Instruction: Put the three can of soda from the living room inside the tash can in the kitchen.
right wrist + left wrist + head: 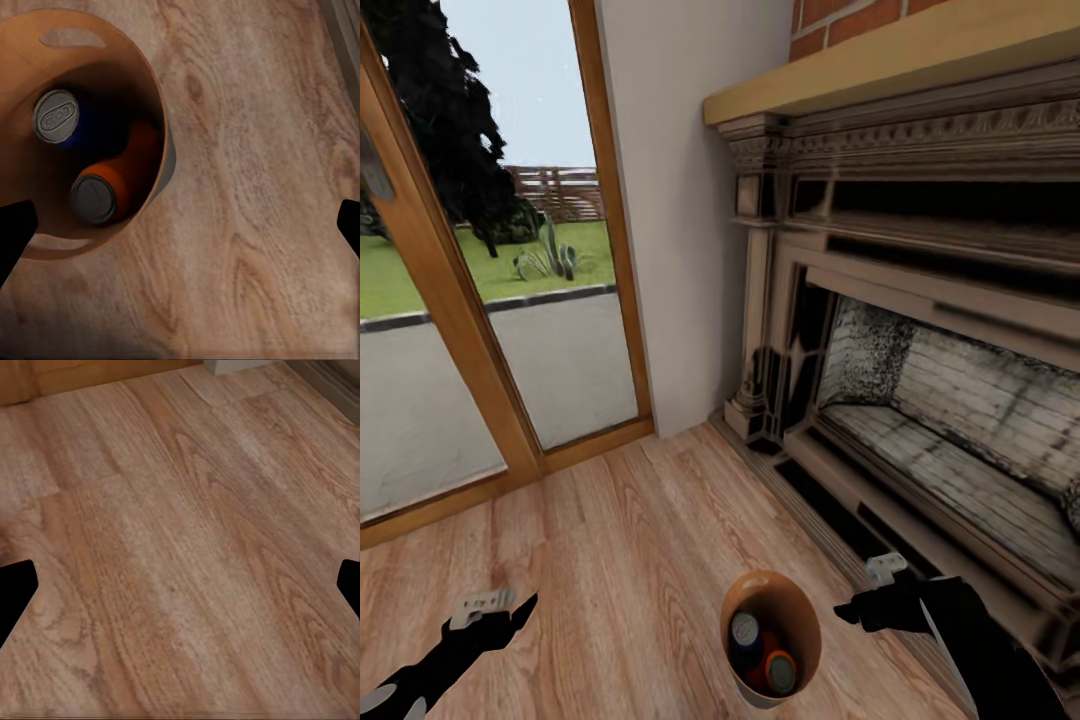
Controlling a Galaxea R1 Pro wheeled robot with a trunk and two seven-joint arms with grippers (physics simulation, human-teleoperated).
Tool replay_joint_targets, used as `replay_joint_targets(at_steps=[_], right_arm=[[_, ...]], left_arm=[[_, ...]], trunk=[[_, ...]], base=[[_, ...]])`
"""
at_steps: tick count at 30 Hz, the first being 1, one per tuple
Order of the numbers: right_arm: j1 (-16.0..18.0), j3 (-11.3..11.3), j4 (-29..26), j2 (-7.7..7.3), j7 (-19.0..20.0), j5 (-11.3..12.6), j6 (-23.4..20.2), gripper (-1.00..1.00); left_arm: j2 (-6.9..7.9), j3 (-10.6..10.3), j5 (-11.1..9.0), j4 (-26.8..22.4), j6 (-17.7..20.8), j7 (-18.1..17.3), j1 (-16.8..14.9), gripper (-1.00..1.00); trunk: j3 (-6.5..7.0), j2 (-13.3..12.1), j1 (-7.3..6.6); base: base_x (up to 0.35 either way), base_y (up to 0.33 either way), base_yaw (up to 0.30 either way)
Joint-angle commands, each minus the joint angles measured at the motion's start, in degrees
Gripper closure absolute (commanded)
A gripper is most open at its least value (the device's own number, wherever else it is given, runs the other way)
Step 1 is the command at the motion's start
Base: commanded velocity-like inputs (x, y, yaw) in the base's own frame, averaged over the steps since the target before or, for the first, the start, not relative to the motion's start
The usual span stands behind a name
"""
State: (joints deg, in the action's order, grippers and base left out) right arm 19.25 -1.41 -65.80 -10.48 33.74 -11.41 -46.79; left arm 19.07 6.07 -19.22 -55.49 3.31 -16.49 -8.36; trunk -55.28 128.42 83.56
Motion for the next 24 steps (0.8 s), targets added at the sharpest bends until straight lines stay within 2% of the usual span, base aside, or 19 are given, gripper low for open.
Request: replay_joint_targets(at_steps=[1, 8, 9, 10, 12, 17, 18, 22, 23, 24], right_arm=[[-0.69, 0.00, -0.82, -0.01, 0.00, -0.01, 0.01, -1.00], [-6.53, -0.35, -6.96, -0.29, -0.03, -0.01, 0.08, -1.00], [-8.20, -0.40, -8.23, -0.31, -0.01, 0.02, 1.15, -1.00], [-8.60, -0.41, -8.42, -0.30, -0.01, 0.03, 1.88, -1.00], [-9.32, -0.44, -8.69, -0.28, 0.04, 0.05, 3.50, -1.00], [-12.99, -0.79, -9.02, -0.24, -0.07, 0.17, 7.60, -1.00], [-12.99, -0.79, -9.02, -0.24, -0.07, 0.17, 7.60, -1.00], [-16.63, -1.00, -8.70, -0.19, -0.30, 0.30, 13.72, -1.00], [-20.02, -3.17, -8.33, 0.07, -0.08, 0.49, 18.83, -1.00], [-20.83, -3.91, -8.25, 0.17, 0.02, 0.55, 19.67, -1.00]], left_arm=[[0.00, 0.00, -0.02, 0.62, -0.46, -0.04, 0.00, -1.00], [0.00, -0.01, 0.14, 4.81, -5.80, -0.31, 0.59, -1.00], [0.00, -0.01, 0.04, 5.85, -8.30, -0.28, 2.56, -1.00], [0.00, -0.01, 0.05, 6.39, -9.25, -0.30, 2.95, -1.00], [0.00, -0.01, 0.05, 8.04, -11.22, -0.33, 3.50, -1.00], [0.00, -0.09, 0.02, 16.35, -17.82, -0.56, 4.32, -1.00], [0.00, -0.09, 0.02, 16.35, -17.82, -0.56, 4.32, -1.00], [0.00, -0.68, 0.00, 23.01, -23.10, -1.02, 4.45, -1.00], [0.00, -1.23, -0.02, 27.43, -26.71, -1.21, 4.48, -1.00], [0.00, -1.29, 0.00, 28.17, -27.38, -1.24, 4.48, -1.00]], trunk=[[0.19, -0.42, -0.23], [1.44, -3.22, -1.76], [1.62, -3.62, -1.98], [1.80, -4.03, -2.20], [2.16, -4.83, -2.64], [3.06, -6.83, -3.74], [3.24, -7.23, -3.96], [3.96, -8.84, -4.84], [4.14, -9.24, -5.06], [4.32, -9.64, -5.28]], base=[[0.000, 0.000, 0.000], [0.000, 0.000, 0.000], [0.000, 0.000, 0.000], [0.000, 0.000, 0.000], [0.000, 0.000, 0.000], [0.000, 0.000, 0.000], [0.000, 0.000, 0.000], [0.000, 0.000, 0.000], [0.000, 0.000, 0.000], [0.000, 0.000, 0.000]])
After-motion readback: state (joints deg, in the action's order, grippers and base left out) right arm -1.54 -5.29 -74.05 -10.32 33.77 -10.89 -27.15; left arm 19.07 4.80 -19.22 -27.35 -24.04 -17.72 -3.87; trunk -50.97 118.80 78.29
